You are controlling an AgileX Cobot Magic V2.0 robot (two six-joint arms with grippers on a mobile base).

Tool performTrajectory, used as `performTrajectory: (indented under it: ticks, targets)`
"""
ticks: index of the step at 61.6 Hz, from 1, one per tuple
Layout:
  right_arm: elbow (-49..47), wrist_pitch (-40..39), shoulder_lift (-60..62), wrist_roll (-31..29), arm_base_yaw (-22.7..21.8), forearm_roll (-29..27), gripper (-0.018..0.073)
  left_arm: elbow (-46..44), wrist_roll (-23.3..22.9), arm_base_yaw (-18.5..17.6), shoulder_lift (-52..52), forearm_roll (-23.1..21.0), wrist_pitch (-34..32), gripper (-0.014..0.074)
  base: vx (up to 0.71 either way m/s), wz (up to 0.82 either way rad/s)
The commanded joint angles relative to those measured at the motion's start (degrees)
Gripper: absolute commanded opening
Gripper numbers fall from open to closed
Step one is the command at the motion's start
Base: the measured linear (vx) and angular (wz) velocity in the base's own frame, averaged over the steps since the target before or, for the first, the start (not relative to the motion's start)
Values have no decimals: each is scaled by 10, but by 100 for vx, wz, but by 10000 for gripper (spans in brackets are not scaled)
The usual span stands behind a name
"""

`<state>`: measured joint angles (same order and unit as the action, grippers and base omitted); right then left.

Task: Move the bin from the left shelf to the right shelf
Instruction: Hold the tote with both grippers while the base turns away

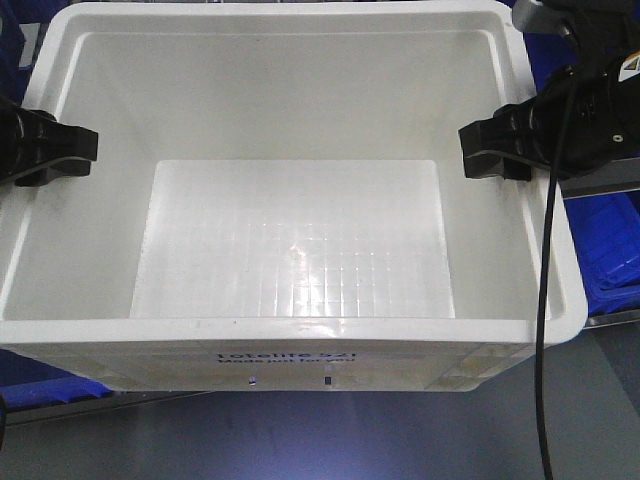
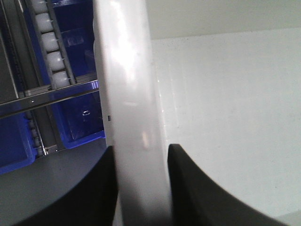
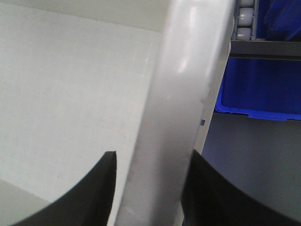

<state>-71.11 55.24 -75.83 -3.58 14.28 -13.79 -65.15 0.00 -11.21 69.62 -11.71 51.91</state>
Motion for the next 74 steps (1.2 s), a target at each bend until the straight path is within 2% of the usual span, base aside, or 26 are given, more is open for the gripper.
performTrajectory:
  ticks: [1, 34, 74]
  targets:
    - [-20, -46, 21, -6, -1, 3, -4, -23, 23, -4, -25, -23, -65, -5, -6, -23]
    - [-20, -48, 21, -6, -1, 3, -4, -23, 23, -4, -25, -23, -65, -5, -3, -30]
    - [-20, -48, 21, -6, -1, 3, -4, -23, 23, -4, -25, -23, -65, -5, 6, -60]
